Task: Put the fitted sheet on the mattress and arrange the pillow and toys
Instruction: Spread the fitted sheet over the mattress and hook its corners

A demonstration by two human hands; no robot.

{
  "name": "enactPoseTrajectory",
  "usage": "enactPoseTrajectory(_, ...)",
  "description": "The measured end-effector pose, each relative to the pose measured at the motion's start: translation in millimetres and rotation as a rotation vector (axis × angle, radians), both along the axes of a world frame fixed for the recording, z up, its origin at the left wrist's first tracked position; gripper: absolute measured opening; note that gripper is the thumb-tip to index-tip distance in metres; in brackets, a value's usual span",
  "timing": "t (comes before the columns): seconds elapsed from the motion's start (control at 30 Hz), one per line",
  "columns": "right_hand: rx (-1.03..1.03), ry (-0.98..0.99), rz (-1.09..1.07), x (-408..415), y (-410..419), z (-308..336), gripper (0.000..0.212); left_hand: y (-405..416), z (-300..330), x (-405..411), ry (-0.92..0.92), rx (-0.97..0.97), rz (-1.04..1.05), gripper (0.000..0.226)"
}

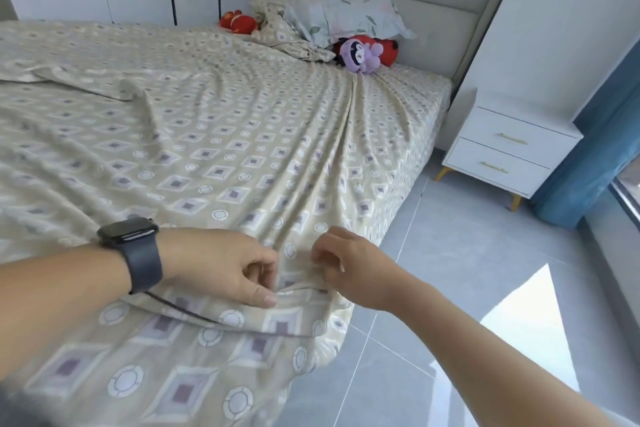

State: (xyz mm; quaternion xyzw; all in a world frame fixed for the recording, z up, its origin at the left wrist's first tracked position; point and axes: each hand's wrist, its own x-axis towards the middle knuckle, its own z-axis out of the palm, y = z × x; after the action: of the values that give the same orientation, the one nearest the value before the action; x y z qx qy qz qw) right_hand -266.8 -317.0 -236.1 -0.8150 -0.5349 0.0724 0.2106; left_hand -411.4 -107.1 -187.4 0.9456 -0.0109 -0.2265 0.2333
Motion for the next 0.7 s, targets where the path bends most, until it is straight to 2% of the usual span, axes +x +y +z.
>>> enactPoseTrajectory(0.07, -0.070, -0.102, 0.046, 6.7, -10.8, 2.0, 0.029, -10.4, -2.4, 0.8, -0.124, 0.072, -0.010, 0.040)
enactPoseTrajectory(0.13, -0.129, -0.198, 0.054, 14.1, -17.6, -0.3, 0.032, -23.5, -4.5, 0.5, -0.126, 0.126, -0.047, 0.044)
enactPoseTrajectory(0.27, -0.003, -0.325, 0.063, 19.0, -19.6, -6.6, 0.014, -44.3, -7.1, 3.1, -0.123, 0.288, -0.191, 0.031)
enactPoseTrajectory(0.33, 0.035, -0.338, 0.061, 20.6, -19.7, -1.8, 0.020, -45.3, -4.5, 5.5, -0.117, 0.253, -0.213, 0.030)
enactPoseTrajectory(0.4, -0.052, -0.293, 0.007, 19.4, -24.6, 8.5, 0.029, -47.5, 3.1, 6.5, -0.147, 0.177, -0.217, 0.034)
enactPoseTrajectory(0.5, -0.352, -0.117, -0.070, 17.9, -31.9, 17.3, 0.037, -56.8, 6.5, 2.6, -0.201, 0.095, -0.176, 0.034)
enactPoseTrajectory(0.6, -0.430, 0.032, -0.085, 19.6, -29.8, 15.6, 0.025, -67.7, -1.8, -1.5, -0.145, 0.139, -0.226, 0.032)
enactPoseTrajectory(0.7, -0.381, 0.174, -0.080, 23.5, -24.0, 9.2, 0.001, -63.9, -7.2, 7.8, -0.116, 0.120, -0.226, 0.031)
